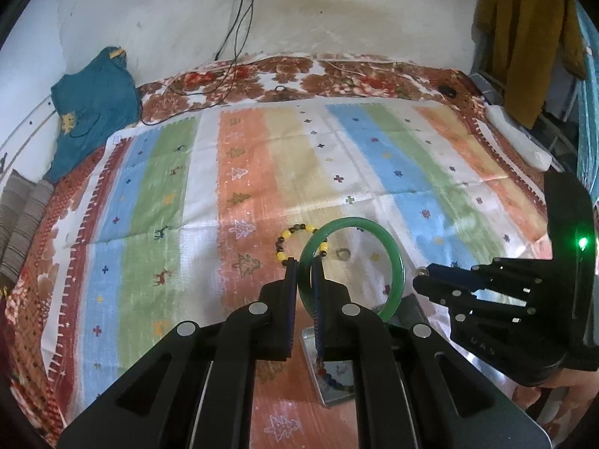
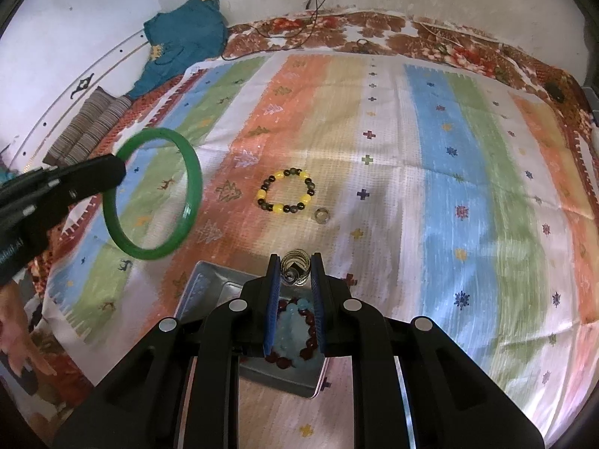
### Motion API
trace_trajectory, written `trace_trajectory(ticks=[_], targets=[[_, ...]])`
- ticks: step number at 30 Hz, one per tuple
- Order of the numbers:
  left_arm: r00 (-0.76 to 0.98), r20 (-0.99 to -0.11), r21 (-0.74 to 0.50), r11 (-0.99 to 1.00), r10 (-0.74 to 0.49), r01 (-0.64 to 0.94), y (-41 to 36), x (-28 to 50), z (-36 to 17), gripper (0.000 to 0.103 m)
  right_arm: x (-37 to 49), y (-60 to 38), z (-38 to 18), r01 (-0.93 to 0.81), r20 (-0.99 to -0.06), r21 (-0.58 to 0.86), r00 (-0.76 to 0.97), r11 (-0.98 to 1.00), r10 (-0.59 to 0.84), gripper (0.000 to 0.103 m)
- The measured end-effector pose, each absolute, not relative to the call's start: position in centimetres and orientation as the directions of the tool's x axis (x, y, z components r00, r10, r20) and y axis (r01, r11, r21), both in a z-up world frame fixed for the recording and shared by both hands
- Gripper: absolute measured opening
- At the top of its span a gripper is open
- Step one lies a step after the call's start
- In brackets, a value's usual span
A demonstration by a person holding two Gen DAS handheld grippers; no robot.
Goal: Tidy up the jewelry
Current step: 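Carry bangle and rings over the tin and open both tools to drop them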
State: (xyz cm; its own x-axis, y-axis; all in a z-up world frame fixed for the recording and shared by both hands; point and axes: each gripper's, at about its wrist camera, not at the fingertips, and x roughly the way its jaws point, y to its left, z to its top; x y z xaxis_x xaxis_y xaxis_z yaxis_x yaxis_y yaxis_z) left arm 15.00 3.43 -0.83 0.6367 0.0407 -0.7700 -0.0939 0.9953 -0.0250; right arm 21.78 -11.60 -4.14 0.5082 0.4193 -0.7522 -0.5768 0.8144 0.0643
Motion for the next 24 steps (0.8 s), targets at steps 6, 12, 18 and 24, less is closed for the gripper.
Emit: trace_trajectory(ticks=[6,12,18,24], targets=[[0.645,-0.763,0.001,0.997,0.054,-0.082,2.4,13.7,-0.8,0.007,20.1,-11.9,-4.2,-0.591,-0.751,0.042,0.513,0.805,0.416,0.017],[0.644,-0.763,0.006,0.998,0.049,-0.07,1.6,12.7,-1.0,0.007,18.9,-12.1,-4.3,-0.599,-0.748,0.043,0.511,0.8,0.423,0.017],[0.636,-0.771,-0.007,0.998,0.031,-0.057,1.1,11.9,-1.3,0.007,18.2,-12.5,-4.7,-0.593,-0.753,0.059,0.502,0.803,0.426,0.017],[0.577,-0.816,-0.044,0.998,-0.01,-0.045,0.8,12.2,-2.9,0.015,18.5,-12.8,-4.7,-0.578,-0.752,0.072,0.503,0.813,0.425,0.04]])
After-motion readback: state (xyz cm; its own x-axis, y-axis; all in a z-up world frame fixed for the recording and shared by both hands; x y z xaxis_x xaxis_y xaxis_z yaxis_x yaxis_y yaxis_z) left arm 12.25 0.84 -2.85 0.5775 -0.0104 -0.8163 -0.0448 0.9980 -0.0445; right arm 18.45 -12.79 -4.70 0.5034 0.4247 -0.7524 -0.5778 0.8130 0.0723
